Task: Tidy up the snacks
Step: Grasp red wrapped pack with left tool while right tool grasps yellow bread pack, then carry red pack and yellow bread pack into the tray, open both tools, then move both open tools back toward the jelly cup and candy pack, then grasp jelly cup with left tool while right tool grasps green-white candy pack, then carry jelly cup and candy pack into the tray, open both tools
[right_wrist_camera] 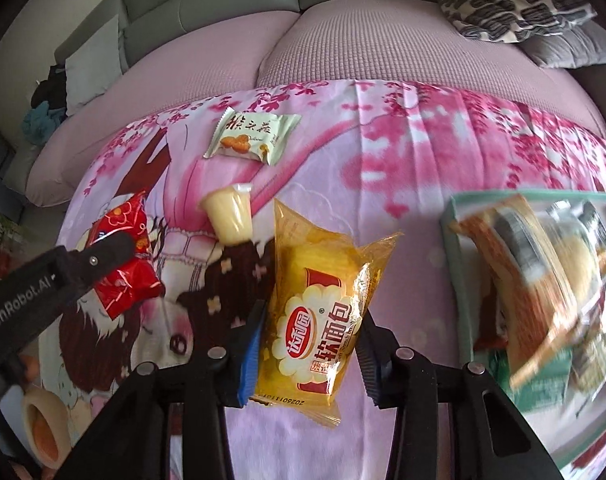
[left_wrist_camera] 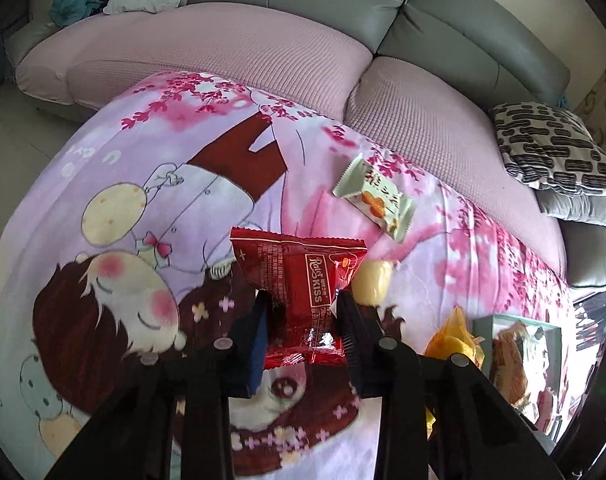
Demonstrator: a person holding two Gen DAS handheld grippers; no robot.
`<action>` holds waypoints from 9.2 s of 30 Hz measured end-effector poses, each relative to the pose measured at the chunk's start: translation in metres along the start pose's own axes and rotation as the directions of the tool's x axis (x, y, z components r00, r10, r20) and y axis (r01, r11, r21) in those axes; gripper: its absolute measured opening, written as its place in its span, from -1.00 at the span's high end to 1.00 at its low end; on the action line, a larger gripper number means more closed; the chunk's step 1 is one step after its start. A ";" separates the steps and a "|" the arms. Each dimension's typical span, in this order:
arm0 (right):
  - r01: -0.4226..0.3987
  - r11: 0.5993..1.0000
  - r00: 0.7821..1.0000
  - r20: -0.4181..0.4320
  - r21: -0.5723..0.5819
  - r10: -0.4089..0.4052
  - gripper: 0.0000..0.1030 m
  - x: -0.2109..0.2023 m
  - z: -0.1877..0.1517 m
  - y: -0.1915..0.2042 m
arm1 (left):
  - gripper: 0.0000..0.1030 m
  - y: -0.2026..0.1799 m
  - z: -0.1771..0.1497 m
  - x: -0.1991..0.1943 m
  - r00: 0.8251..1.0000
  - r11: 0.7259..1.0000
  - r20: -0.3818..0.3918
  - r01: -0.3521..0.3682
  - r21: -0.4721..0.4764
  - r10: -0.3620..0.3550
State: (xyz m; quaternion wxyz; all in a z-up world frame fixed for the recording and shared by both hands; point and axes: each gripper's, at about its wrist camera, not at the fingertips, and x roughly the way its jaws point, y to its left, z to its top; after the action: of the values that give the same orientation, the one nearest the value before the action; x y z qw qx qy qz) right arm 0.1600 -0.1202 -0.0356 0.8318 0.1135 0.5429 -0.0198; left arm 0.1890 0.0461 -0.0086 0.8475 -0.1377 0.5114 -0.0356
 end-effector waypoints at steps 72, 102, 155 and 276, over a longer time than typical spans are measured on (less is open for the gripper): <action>0.354 0.852 0.889 0.144 0.385 -0.434 0.14 -0.110 -0.075 -0.220 | 0.33 -0.227 -0.156 -0.021 0.984 0.816 -0.144 0.170 0.553 -0.108; 0.248 0.891 0.933 0.152 0.381 -0.325 -0.21 -0.111 -0.076 -0.220 | -0.09 -0.211 -0.137 -0.030 0.984 0.871 -0.133 0.167 0.462 -0.118; 0.244 0.964 0.932 0.250 0.109 -0.264 -1.00 -0.093 -0.055 -0.097 | -0.83 -0.045 -0.040 -0.020 0.989 0.975 0.030 -0.147 0.164 0.144; 0.068 0.995 0.993 -0.092 -0.068 -0.074 -0.12 0.017 0.092 0.020 | 0.05 -0.012 0.060 0.067 0.954 0.993 -0.294 -0.035 0.113 0.067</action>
State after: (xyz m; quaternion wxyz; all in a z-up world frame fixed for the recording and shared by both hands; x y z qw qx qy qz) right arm 0.2529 -0.1186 -0.0121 0.8072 0.0679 0.5858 -0.0263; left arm 0.2738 0.0327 -0.0362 0.7678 -0.0720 0.6337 -0.0614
